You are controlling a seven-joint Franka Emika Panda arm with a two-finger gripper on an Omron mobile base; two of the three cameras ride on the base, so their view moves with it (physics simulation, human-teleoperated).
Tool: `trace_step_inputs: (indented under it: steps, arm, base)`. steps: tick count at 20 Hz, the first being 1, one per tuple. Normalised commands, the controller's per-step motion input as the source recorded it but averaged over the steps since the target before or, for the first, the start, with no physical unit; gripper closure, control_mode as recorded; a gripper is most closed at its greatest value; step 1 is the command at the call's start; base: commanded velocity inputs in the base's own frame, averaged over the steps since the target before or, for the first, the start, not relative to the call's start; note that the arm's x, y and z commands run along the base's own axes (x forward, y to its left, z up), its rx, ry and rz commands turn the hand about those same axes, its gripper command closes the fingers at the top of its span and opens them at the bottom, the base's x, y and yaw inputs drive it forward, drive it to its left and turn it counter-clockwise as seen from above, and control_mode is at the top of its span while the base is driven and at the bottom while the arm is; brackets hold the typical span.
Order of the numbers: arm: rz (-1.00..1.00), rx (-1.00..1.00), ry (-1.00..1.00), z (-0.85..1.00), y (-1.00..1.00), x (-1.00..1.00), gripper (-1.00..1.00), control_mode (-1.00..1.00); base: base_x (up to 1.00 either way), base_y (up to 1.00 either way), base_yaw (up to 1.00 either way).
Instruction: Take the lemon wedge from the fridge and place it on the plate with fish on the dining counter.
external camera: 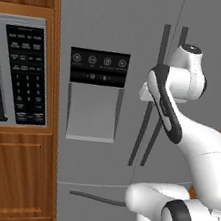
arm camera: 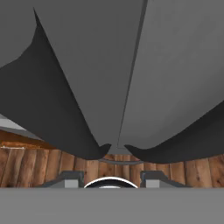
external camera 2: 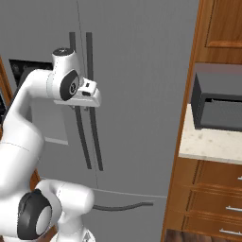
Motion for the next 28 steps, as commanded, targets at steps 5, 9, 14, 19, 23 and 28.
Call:
trace_step_inputs:
  steps: [5,9,14,19,23,28]
  arm:
    - [0.00,0.00,-0.01,0.00,0.00,-0.05,-1.00,-1.00]
    - [0.00,0.00,0.00,0.00,0.00,-0.01,-1.00,-1.00]
    - [0.00,0.00,-0.02,0.00,-0.01,-0.13,-1.00,-1.00]
    - [0.00,0.00,0.00,-0.03,0.00,-0.21,-1.00,-1.00]
    - [-0.01,0.00,0.00,-0.09,-0.02,-0.74,-1.00,-1.00]
    - [0.00,0.00,0.00,-0.01,0.00,-0.57,-1.00,-1.00]
  base:
    - [0.00,0.00,0.00]
    - [0.00,0.00,0.00]
    - [0.00,0.00,0.00]
    - [0.00,0.00,0.00]
    - [0.00,0.00,0.00]
    - [0.00,0.00,0.00]
